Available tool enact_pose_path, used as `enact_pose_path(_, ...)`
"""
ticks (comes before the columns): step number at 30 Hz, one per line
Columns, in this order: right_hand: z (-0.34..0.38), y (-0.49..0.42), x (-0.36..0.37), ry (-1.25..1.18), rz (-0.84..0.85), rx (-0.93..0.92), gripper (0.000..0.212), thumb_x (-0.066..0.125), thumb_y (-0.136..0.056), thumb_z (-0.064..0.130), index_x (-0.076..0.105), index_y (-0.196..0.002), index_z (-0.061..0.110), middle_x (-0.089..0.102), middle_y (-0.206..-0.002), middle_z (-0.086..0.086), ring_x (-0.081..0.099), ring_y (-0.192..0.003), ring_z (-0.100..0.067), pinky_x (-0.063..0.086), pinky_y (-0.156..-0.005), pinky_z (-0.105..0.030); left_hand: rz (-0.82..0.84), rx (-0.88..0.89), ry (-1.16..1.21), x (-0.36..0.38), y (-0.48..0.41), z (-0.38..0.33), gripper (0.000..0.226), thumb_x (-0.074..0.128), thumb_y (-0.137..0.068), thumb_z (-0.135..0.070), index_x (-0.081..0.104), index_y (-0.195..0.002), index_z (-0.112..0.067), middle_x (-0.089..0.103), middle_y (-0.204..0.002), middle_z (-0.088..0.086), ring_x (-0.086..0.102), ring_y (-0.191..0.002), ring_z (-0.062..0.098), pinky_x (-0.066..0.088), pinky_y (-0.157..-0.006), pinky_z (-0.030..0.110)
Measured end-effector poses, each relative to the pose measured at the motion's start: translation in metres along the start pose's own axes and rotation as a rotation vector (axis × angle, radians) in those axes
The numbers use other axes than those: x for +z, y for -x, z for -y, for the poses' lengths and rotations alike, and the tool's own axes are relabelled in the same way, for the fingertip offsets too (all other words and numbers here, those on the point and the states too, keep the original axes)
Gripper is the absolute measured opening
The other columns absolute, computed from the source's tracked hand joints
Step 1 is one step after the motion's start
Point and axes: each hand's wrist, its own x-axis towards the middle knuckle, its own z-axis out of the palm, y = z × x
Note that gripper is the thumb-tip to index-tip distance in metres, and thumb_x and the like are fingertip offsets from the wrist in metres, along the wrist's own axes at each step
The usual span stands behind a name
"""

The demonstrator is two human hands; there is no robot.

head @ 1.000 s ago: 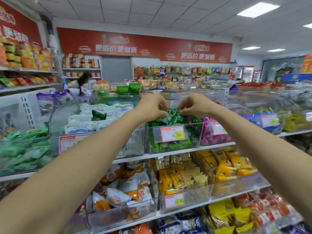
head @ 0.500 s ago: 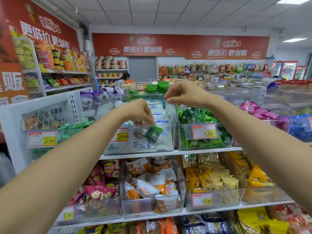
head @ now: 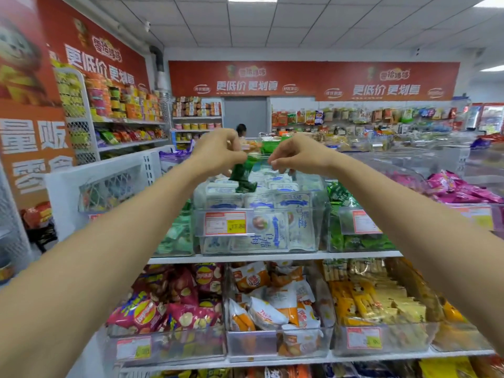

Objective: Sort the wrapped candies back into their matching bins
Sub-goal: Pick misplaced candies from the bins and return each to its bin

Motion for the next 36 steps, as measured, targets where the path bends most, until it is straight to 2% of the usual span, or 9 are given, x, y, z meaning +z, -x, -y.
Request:
enact_pose_path(5, 0.006, -0.044, 0.033, 0.01, 0.083, 0.073, 0.034, 0.061, -0.094, 0.016, 0.059, -0.125, 0.002, 0.065, -0.114, -0.01, 0.065, -0.099, -0.025, 0.056, -0.07, -0.024, -0.081, -0.025, 0.034, -0.026, 0.0, 0.025, 0.025, 0.067, -0.087, -0.01, 0.053, -0.067, -0.015, 0.059, -0.068, 0.003, 0.06, -0.061, 0.021, 0.054, -0.059, 0.031)
enact_pose_path(8, 0.007, -0.065, 0.053, 0.098, 0.198, 0.158, 0.046, 0.066, -0.09, 0.022, 0.053, -0.131, 0.004, 0.061, -0.117, -0.012, 0.063, -0.094, -0.025, 0.057, -0.068, -0.028, -0.07, -0.056, 0.089, -0.029, -0.001, 0.035, 0.019, 0.064, -0.088, -0.006, 0.058, -0.072, -0.015, 0.059, -0.066, 0.004, 0.059, -0.061, 0.02, 0.054, -0.06, 0.032)
enact_pose_path(14, 0.006, -0.07, 0.06, 0.293, 0.163, 0.096, 0.02, 0.067, -0.09, 0.024, 0.071, -0.089, 0.004, 0.063, -0.072, 0.0, 0.053, -0.061, -0.012, 0.04, -0.052, -0.018, 0.013, -0.019, 0.129, -0.03, -0.002, 0.038, 0.027, 0.049, -0.092, 0.0, 0.07, -0.104, -0.013, 0.051, -0.054, -0.01, 0.046, -0.052, 0.01, 0.048, -0.058, 0.025)
enact_pose_path(18, 0.007, -0.047, 0.023, 0.075, -0.026, 0.039, 0.029, 0.059, -0.095, 0.022, 0.064, -0.084, -0.004, 0.057, -0.07, -0.007, 0.05, -0.058, -0.014, 0.044, -0.058, -0.022, 0.052, 0.036, 0.138, -0.02, -0.007, 0.03, 0.032, 0.049, -0.091, 0.0, 0.073, -0.101, -0.018, 0.07, -0.104, 0.001, 0.055, -0.065, 0.018, 0.052, -0.059, 0.033)
enact_pose_path(22, -0.011, -0.01, -0.025, 0.035, -0.169, 0.024, 0.031, 0.056, -0.097, 0.022, 0.062, -0.085, -0.006, 0.059, -0.069, -0.006, 0.058, -0.058, -0.011, 0.051, -0.06, -0.025, 0.089, 0.063, 0.203, 0.008, -0.011, 0.004, 0.028, 0.049, -0.093, 0.0, 0.071, -0.102, -0.014, 0.067, -0.114, 0.006, 0.065, -0.083, 0.028, 0.056, -0.066, 0.032)
enact_pose_path(24, -0.03, 0.012, -0.045, 0.046, -0.224, 0.072, 0.032, 0.055, -0.097, 0.022, 0.061, -0.086, -0.007, 0.056, -0.066, -0.005, 0.055, -0.052, -0.006, 0.048, -0.055, -0.021, 0.121, 0.075, 0.264, 0.027, -0.011, -0.017, 0.024, 0.049, -0.093, 0.001, 0.069, -0.104, -0.008, 0.068, -0.108, 0.008, 0.067, -0.082, 0.026, 0.059, -0.07, 0.034)
enact_pose_path(27, -0.064, 0.05, -0.073, 0.113, -0.262, 0.149, 0.031, 0.055, -0.097, 0.023, 0.059, -0.073, 0.005, 0.051, -0.06, -0.002, 0.052, -0.054, -0.012, 0.049, -0.058, -0.029, 0.168, 0.115, 0.356, 0.06, -0.01, -0.049, 0.021, 0.05, -0.093, 0.004, 0.067, -0.101, -0.006, 0.061, -0.072, -0.001, 0.06, -0.055, 0.01, 0.061, -0.071, 0.036)
enact_pose_path(30, -0.092, 0.089, -0.098, 0.186, -0.234, 0.215, 0.034, 0.058, -0.096, 0.021, 0.056, -0.064, 0.013, 0.049, -0.057, 0.001, 0.05, -0.053, -0.014, 0.046, -0.058, -0.03, 0.213, 0.196, 0.36, 0.095, -0.01, -0.084, 0.022, 0.05, -0.091, 0.004, 0.067, -0.103, -0.005, 0.063, -0.073, 0.004, 0.064, -0.064, 0.02, 0.061, -0.072, 0.038)
enact_pose_path(36, -0.119, 0.133, -0.125, 0.214, -0.069, 0.256, 0.02, 0.067, -0.09, 0.026, 0.067, -0.097, 0.008, 0.067, -0.076, -0.004, 0.059, -0.064, -0.009, 0.045, -0.06, -0.022, 0.233, 0.349, 0.125, 0.154, -0.017, -0.132, 0.026, 0.054, -0.086, 0.001, 0.062, -0.1, -0.019, 0.061, -0.098, 0.006, 0.065, -0.068, 0.02, 0.058, -0.07, 0.036)
